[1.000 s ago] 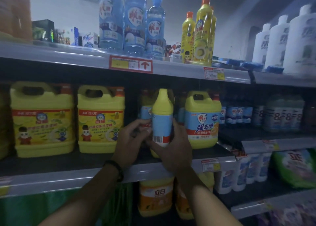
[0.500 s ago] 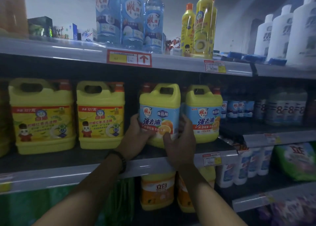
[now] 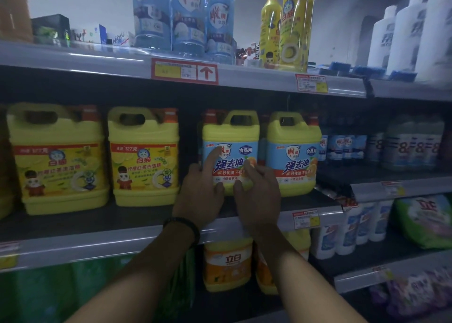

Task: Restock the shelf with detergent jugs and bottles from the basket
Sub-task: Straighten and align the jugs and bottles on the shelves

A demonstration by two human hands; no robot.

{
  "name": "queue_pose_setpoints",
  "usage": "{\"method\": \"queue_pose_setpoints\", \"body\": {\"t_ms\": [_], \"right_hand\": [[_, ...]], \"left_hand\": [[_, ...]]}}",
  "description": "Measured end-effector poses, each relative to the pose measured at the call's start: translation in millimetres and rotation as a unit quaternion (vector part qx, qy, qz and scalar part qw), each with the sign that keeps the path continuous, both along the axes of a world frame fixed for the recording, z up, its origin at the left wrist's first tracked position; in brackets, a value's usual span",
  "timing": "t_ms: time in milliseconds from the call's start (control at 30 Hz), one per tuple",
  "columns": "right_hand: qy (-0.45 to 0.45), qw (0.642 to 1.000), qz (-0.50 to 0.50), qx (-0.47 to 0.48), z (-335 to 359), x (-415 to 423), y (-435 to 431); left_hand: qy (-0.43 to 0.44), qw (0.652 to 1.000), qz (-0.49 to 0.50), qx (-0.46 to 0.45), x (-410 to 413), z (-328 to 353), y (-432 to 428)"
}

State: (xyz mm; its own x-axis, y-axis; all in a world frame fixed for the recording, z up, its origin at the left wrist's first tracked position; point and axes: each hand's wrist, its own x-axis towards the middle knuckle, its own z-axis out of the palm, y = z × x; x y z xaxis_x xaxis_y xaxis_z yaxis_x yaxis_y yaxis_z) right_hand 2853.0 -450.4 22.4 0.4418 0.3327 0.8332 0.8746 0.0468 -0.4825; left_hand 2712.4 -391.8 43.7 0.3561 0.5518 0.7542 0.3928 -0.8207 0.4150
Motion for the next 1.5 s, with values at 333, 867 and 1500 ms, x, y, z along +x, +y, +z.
{"method": "queue_pose_setpoints", "body": {"t_ms": [333, 867, 1500], "right_hand": [[0.022, 0.999, 0.026, -0.019, 11.3, 1.5, -7.7], [0.263, 0.962, 0.07, -0.04, 64.3, 141.5, -68.1], [0.31, 0.932, 0.177, -0.058, 61.5, 150.6, -85.0]], "left_hand": [[0.082, 0.988, 0.074, 0.104, 2.3, 4.9, -4.6], [0.141, 0.962, 0.179, 0.154, 60.3, 3.8, -26.1], [0.303, 0.913, -0.039, 0.272, 66.7, 5.4, -31.8]]}}
